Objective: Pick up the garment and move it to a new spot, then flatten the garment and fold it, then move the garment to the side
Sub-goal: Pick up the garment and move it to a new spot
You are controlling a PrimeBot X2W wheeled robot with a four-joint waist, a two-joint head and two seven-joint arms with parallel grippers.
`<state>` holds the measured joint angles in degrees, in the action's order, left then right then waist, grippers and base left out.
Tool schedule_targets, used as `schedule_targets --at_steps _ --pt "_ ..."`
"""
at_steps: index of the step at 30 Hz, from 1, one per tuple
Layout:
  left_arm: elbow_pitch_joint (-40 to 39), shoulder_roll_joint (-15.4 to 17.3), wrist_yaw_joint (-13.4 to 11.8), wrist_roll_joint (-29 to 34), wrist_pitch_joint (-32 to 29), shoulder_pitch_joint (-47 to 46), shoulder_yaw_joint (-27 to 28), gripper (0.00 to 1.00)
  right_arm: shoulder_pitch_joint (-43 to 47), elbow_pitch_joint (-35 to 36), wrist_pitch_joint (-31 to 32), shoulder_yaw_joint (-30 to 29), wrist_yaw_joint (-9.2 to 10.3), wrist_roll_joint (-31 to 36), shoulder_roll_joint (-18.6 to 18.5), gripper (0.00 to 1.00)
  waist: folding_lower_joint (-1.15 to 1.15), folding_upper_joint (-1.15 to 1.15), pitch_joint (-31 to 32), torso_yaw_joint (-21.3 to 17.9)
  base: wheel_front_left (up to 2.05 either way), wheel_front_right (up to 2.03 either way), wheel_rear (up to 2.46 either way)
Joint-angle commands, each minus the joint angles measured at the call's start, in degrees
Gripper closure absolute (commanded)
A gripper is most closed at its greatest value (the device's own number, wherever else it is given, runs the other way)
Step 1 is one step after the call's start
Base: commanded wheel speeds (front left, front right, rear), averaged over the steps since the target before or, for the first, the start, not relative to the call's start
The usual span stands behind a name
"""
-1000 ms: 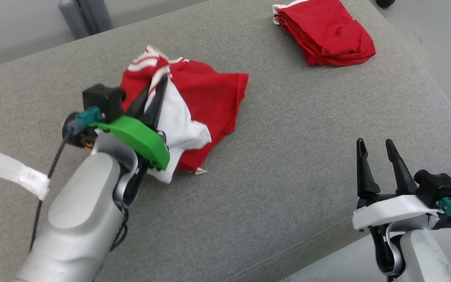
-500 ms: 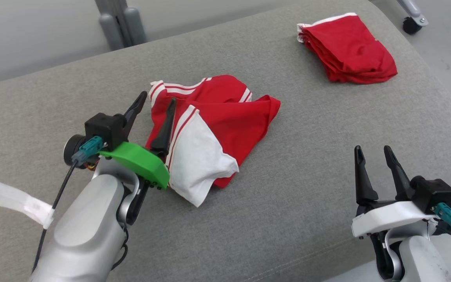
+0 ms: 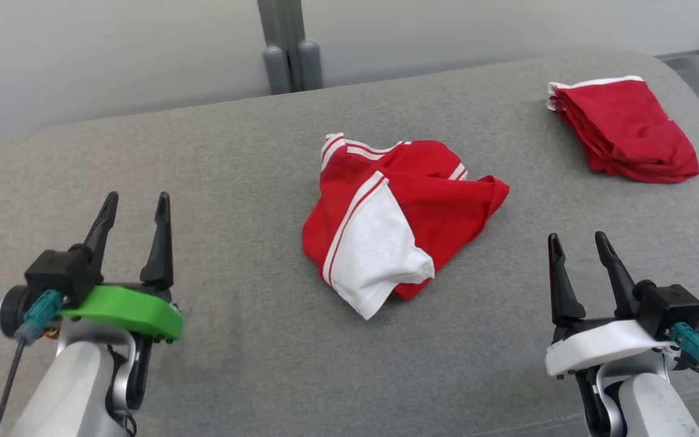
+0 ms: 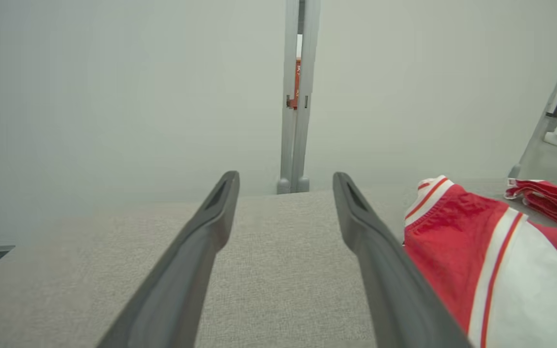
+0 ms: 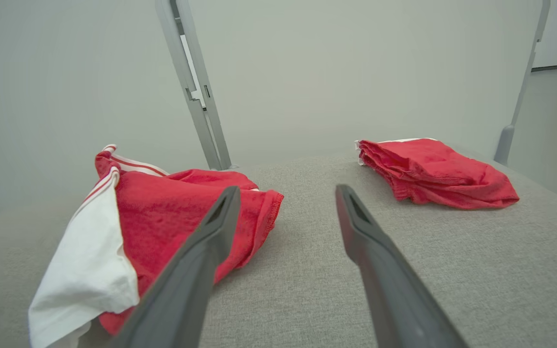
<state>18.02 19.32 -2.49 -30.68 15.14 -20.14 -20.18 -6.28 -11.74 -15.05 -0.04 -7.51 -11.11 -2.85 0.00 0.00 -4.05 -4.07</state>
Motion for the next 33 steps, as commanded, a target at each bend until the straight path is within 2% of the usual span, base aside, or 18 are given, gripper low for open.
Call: schedule_targets --at_steps 1,5,15,23,33 --pt "-1.4 0.2 -0.4 1.1 0.0 2.4 1.7 0.0 0.7 0.1 -0.2 0.0 0.04 0.4 -0.1 0.0 0.0 0.0 2.1 3.4 0.0 0.0 0.0" --pt "-5.3 -0.6 -0.1 2.0 0.0 8.0 6.7 0.0 1.1 0.1 -0.2 0.4 0.04 0.9 -0.1 0.0 0.0 0.0 2.7 5.0 0.0 0.0 0.0" --pt "-10.7 -3.4 3.1 7.2 0.0 17.9 14.4 0.0 2.1 0.7 -0.2 0.4 0.04 2.0 -0.1 0.0 0.0 0.0 2.5 7.7 0.0 0.0 0.0" --pt "-10.1 -6.5 5.5 9.8 0.0 19.9 18.8 0.0 3.9 1.1 -0.2 0.7 0.04 2.7 -0.1 0.0 0.0 0.0 2.9 8.0 0.0 0.0 0.0" --pt "-8.2 -9.2 7.7 12.7 0.0 20.0 21.1 0.0 6.0 1.0 -0.2 1.2 0.04 3.0 -0.1 0.0 0.0 0.0 3.6 6.9 0.0 0.0 0.0"
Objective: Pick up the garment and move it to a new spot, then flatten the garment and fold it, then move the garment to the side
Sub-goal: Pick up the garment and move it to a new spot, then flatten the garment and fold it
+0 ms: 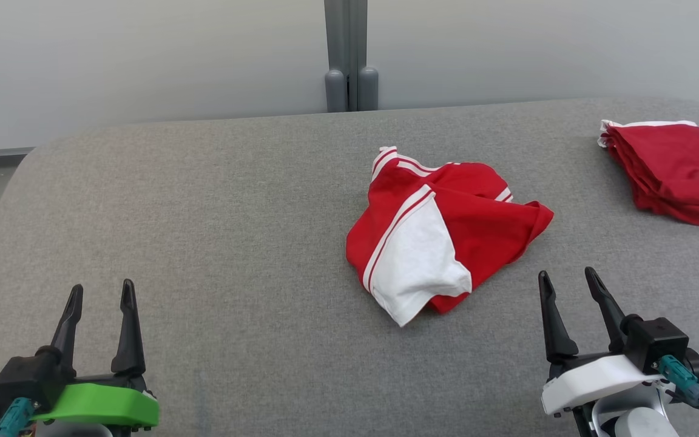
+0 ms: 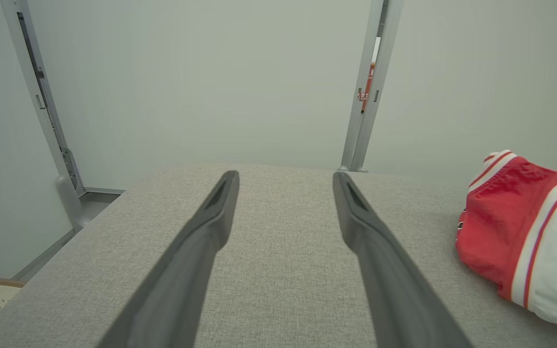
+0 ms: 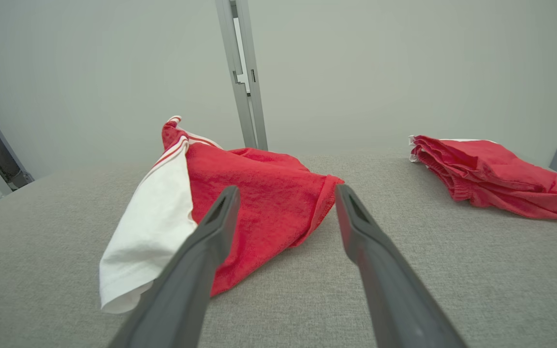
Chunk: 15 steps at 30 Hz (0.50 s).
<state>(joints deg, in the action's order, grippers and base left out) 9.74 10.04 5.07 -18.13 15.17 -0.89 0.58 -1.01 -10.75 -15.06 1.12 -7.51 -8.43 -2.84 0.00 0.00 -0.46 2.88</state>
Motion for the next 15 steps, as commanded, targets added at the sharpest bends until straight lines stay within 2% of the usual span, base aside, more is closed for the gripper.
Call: schedule_targets --at_steps 1,15 --pt "0.3 -0.1 0.4 0.4 -0.1 0.8 0.5 0.0 0.7 -0.1 -0.2 0.0 0.04 0.3 -0.1 0.0 0.0 0.0 0.1 -0.2 0.0 0.0 0.0" --pt "1.7 -1.0 2.0 2.7 -0.1 0.6 1.2 0.0 0.9 -0.6 -0.2 0.0 0.04 0.0 -0.1 0.0 0.0 0.0 0.5 -0.3 0.0 0.0 0.0"
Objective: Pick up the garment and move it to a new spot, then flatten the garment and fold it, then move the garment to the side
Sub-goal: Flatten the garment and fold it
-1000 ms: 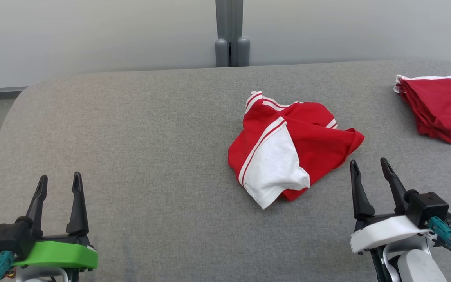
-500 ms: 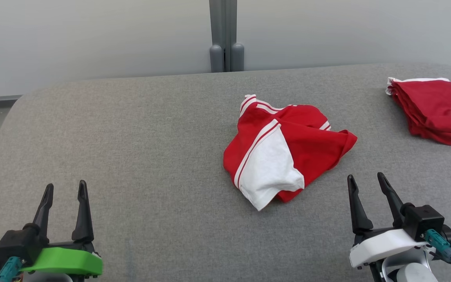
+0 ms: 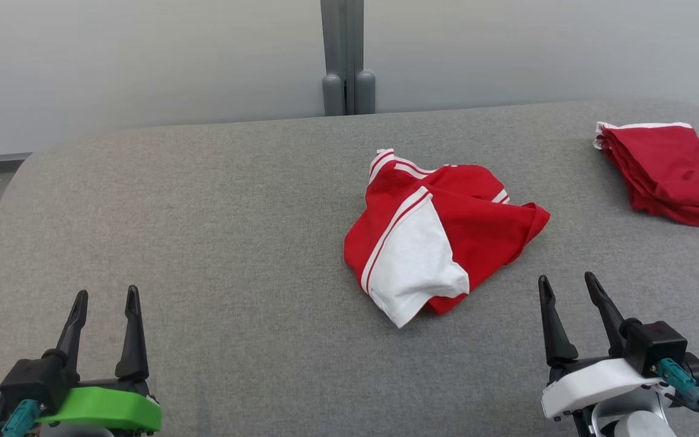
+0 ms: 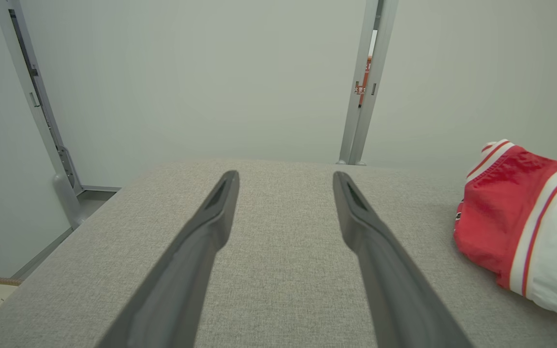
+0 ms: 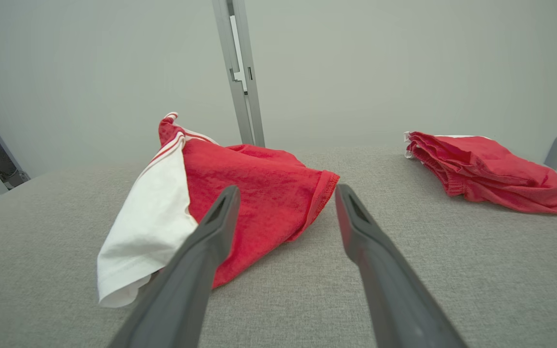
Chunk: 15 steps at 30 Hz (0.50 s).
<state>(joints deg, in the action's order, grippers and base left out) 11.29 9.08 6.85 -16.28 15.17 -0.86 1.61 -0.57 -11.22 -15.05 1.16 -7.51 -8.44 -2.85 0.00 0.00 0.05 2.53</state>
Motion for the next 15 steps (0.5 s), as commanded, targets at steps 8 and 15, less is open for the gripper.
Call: schedule_targets --at_steps 8,15 --pt "0.8 0.3 0.5 1.2 -0.1 0.4 -0.2 0.0 0.4 -0.5 -0.2 0.1 0.04 -0.2 -0.1 0.0 0.0 0.0 0.0 0.1 0.0 0.0 0.0" --pt "1.0 0.2 0.6 1.5 -0.1 0.5 0.0 0.0 0.5 -0.7 -0.2 0.2 0.04 -0.2 -0.2 0.0 0.0 0.0 0.0 0.1 0.0 0.0 0.0"
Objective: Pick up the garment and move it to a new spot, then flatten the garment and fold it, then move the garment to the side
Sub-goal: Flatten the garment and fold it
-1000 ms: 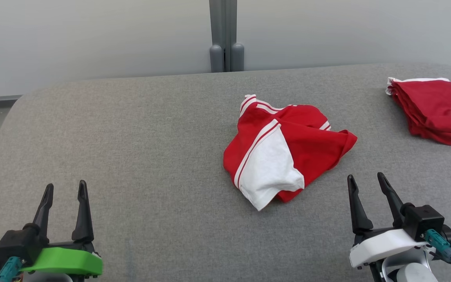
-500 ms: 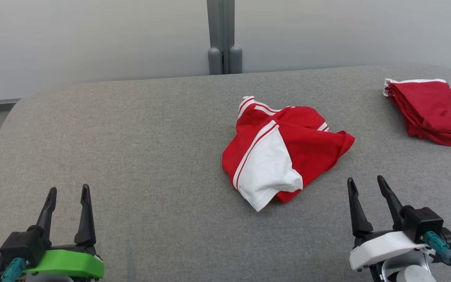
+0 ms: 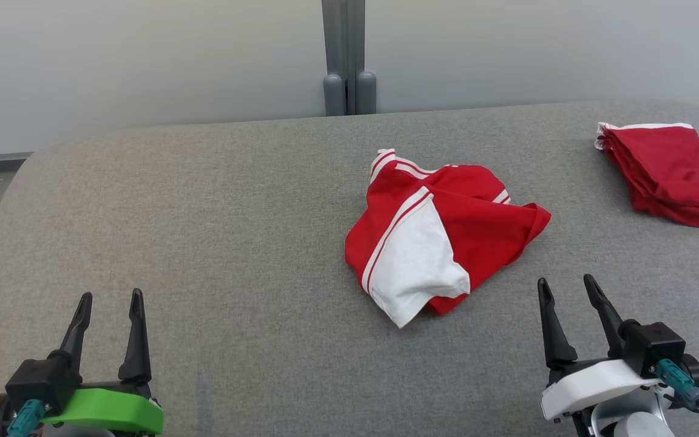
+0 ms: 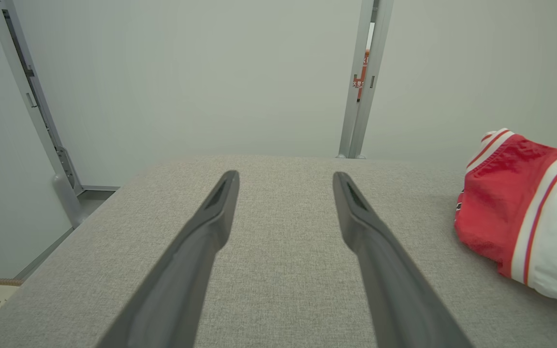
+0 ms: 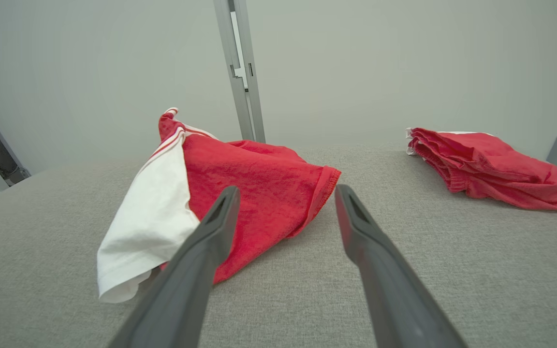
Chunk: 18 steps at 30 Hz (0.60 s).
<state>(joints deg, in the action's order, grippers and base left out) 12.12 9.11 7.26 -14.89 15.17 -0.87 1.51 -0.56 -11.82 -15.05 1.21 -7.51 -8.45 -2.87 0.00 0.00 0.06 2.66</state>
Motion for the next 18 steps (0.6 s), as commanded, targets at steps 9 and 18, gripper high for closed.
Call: schedule_targets --at_steps 9,18 --pt "0.2 -0.3 0.2 0.4 -0.1 0.7 0.1 0.0 0.1 -0.6 -0.2 0.7 0.04 -0.3 -0.4 0.0 0.0 0.0 0.1 0.1 0.0 0.0 0.0" --pt "0.8 -0.8 0.3 0.8 -0.1 -0.9 -0.3 0.0 -6.5 -3.2 -0.2 6.1 0.03 0.2 -2.3 0.0 0.0 0.0 -0.7 2.0 0.0 0.0 0.0"
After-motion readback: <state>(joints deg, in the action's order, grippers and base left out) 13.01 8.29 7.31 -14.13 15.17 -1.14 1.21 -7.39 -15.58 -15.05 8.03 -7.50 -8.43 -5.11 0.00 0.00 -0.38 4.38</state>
